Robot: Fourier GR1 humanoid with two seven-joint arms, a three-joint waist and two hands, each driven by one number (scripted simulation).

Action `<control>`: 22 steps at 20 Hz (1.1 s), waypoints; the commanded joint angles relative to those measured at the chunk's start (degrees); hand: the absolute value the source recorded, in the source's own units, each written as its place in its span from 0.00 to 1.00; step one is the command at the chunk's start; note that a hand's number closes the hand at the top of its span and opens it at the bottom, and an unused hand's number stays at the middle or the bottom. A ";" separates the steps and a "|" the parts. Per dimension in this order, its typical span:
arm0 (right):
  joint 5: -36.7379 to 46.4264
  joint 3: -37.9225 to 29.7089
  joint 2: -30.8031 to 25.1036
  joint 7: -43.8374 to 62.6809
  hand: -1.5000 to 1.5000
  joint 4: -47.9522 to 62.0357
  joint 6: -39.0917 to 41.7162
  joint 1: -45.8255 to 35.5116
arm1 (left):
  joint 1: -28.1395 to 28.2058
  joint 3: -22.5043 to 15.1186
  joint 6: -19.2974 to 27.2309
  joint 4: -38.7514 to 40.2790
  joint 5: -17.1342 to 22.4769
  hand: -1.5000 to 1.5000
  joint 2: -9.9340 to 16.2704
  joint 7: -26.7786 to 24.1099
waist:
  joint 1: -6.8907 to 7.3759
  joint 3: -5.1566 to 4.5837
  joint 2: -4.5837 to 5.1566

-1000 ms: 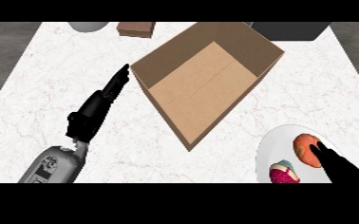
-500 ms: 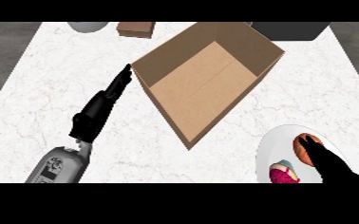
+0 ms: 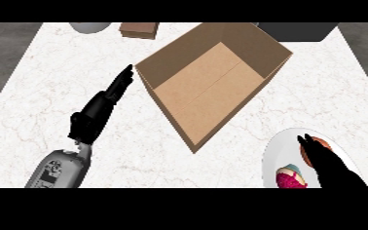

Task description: Pick the cupcake from the plate and place it in the cardboard box

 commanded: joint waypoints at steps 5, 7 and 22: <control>3.65 0.84 3.28 -2.69 0.00 3.99 1.59 0.98 | 1.99 0.81 -0.09 0.86 -4.58 0.50 -3.88 -1.94 | -0.05 -0.01 0.00; 2.54 -1.22 3.48 -3.54 0.00 5.97 3.53 -1.11 | -1.35 3.02 -2.97 4.05 -3.65 0.50 -3.50 -1.13 | -0.06 -0.01 0.03; 10.51 -0.79 9.55 -5.32 0.00 15.06 2.38 -2.47 | 3.95 5.81 -6.44 -5.00 -5.75 0.50 -4.99 2.45 | 0.15 -0.01 -0.01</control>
